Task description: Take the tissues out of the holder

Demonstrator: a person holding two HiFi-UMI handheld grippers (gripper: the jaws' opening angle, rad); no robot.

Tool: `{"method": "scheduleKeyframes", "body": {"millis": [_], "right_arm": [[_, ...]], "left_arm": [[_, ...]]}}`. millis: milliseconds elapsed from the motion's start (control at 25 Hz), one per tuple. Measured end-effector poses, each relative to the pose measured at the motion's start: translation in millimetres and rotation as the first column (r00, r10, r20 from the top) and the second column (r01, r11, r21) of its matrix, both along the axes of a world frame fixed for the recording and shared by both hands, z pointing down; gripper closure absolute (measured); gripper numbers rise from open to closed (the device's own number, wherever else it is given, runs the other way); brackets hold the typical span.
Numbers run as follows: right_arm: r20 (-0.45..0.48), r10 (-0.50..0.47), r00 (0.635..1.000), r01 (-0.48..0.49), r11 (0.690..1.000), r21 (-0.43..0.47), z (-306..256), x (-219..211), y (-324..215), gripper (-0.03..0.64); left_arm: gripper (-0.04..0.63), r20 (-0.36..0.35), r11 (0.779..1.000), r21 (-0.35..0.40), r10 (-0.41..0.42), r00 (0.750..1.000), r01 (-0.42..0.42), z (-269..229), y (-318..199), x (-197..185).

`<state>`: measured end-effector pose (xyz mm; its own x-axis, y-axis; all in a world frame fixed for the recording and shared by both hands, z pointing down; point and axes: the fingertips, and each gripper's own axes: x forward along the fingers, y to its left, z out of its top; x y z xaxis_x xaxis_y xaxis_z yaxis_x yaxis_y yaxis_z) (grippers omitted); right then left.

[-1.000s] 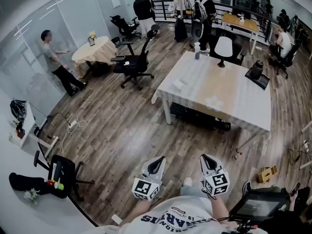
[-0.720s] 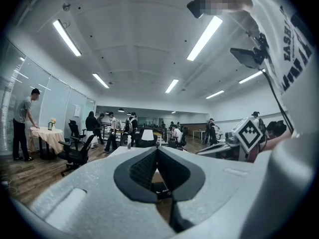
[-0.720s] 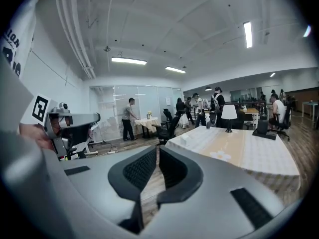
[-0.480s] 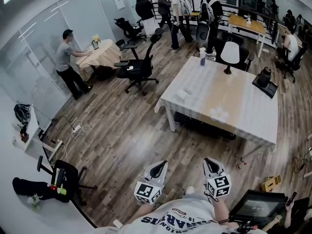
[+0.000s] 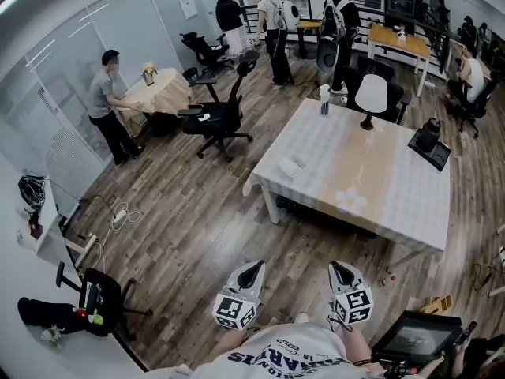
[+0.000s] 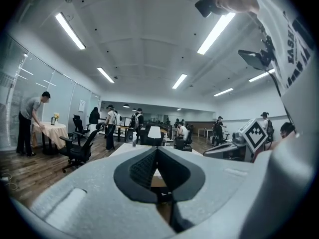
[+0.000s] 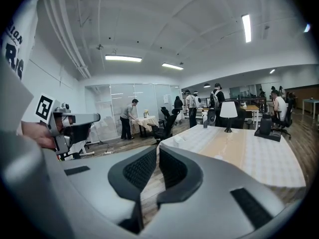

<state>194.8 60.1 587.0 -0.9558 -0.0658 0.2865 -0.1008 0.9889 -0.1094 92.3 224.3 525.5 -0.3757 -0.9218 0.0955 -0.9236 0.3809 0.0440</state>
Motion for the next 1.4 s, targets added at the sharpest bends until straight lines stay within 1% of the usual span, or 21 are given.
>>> {"method": "scheduleKeyframes", "body": {"millis": [120,200,360,520,600,640,760,840,1000,1120,1400], "right_arm": [[0.008,-0.015,1.000,0.015,1.000,0.005,-1,-14,-11,0.607],[-0.008,-0.033,0.999,0.033,0.999,0.017,2,-24,-18,0.607],[-0.045,-0.060,0.997,0.060,0.998,0.005,14,-44,-22,0.607],[-0.042,-0.072,0.997,0.073,0.997,0.019,7,-74,-18,0.607],[-0.031,-0.060,0.998,0.061,0.998,0.032,2,-87,-16,0.607],[-0.028,-0.048,0.998,0.048,0.998,0.030,0,-93,-17,0.607],[-0.018,-0.005,1.000,0.005,1.000,0.000,-6,-108,-23,0.607],[-0.021,0.013,1.000,-0.014,1.000,-0.010,-7,-118,-27,0.607],[-0.049,0.029,0.998,-0.029,1.000,0.002,-7,-133,-35,0.607],[-0.064,0.054,0.997,-0.054,0.999,0.001,-7,-144,-41,0.607],[-0.083,0.078,0.993,-0.078,0.997,0.004,-8,-175,-51,0.607]], "left_arm": [[0.591,0.009,1.000,-0.002,0.004,1.000,-0.004,-2,-16,-11],[0.592,0.005,1.000,0.010,-0.004,1.000,0.004,-2,-26,-20],[0.592,-0.006,1.000,0.017,-0.010,1.000,0.010,-5,-40,-40],[0.592,0.009,0.998,0.064,0.008,1.000,-0.009,-19,-50,-69],[0.592,0.010,0.997,0.067,0.027,1.000,-0.028,-15,-54,-86],[0.592,0.010,0.998,0.055,0.040,0.999,-0.040,-10,-58,-94],[0.592,0.037,0.996,0.009,0.091,0.995,-0.091,-1,-71,-112],[0.592,0.041,0.993,0.006,0.117,0.992,-0.117,0,-79,-123],[0.592,0.003,0.993,0.029,0.117,0.993,-0.117,4,-87,-148],[0.592,-0.017,0.992,0.033,0.125,0.992,-0.124,7,-90,-164],[0.592,-0.029,0.989,0.038,0.143,0.989,-0.142,5,-95,-196]]}}
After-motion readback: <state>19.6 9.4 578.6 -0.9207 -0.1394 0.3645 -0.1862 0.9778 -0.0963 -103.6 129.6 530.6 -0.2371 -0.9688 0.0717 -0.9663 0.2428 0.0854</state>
